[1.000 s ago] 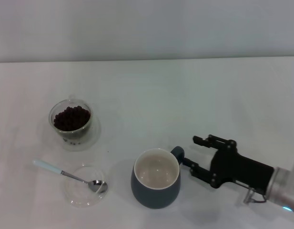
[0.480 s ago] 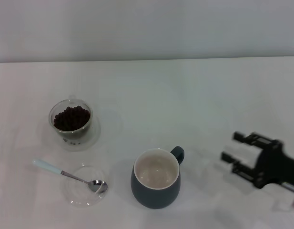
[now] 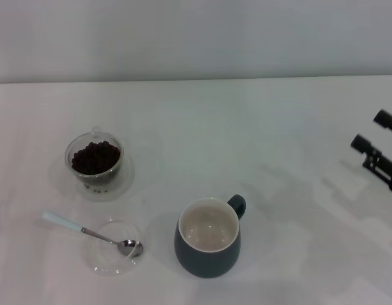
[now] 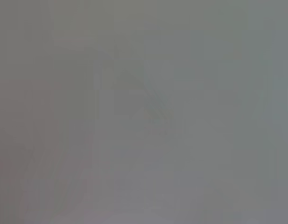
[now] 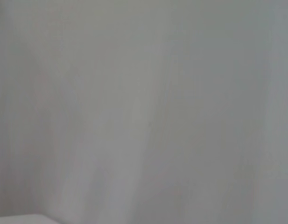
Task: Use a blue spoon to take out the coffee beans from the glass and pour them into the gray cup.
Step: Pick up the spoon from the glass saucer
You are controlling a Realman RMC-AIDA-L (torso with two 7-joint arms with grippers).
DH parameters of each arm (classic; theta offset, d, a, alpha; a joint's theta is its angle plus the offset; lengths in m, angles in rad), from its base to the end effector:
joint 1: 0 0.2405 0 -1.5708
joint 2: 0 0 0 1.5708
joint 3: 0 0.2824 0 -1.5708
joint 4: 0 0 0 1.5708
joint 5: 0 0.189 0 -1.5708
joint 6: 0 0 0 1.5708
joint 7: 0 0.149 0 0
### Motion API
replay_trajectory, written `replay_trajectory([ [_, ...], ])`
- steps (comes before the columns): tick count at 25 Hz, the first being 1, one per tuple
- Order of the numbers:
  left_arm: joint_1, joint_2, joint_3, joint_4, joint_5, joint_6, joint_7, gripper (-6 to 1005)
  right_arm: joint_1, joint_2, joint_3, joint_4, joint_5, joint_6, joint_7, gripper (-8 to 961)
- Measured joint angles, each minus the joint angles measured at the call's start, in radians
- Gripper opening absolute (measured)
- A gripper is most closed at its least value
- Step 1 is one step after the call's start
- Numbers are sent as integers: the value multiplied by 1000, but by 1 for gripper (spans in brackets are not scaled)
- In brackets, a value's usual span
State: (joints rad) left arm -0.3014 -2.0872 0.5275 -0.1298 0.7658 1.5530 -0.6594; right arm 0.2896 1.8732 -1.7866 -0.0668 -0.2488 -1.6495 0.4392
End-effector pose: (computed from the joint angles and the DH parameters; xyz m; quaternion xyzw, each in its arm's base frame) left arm -0.3739 0.2527 0.0165 -0.5230 -0.3714 -0.4853 0.5942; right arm 0.3506 0.2548 0.0407 -0.8257 0.0967 0.3587 0.4245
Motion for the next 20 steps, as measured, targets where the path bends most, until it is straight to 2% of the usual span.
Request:
replay_trajectory([
  [9,84,-2,13,-64,125,74,-334,801,50,-25,64,-1,0,21,-17,612],
  [14,126,0,87,-65,129,74,-516,801,70,-32,97,-3,0,31,-38,612],
  [20,112,7,211,-42,130,55,-685,800,87,-23,131,-16,0,67,-77,612],
])
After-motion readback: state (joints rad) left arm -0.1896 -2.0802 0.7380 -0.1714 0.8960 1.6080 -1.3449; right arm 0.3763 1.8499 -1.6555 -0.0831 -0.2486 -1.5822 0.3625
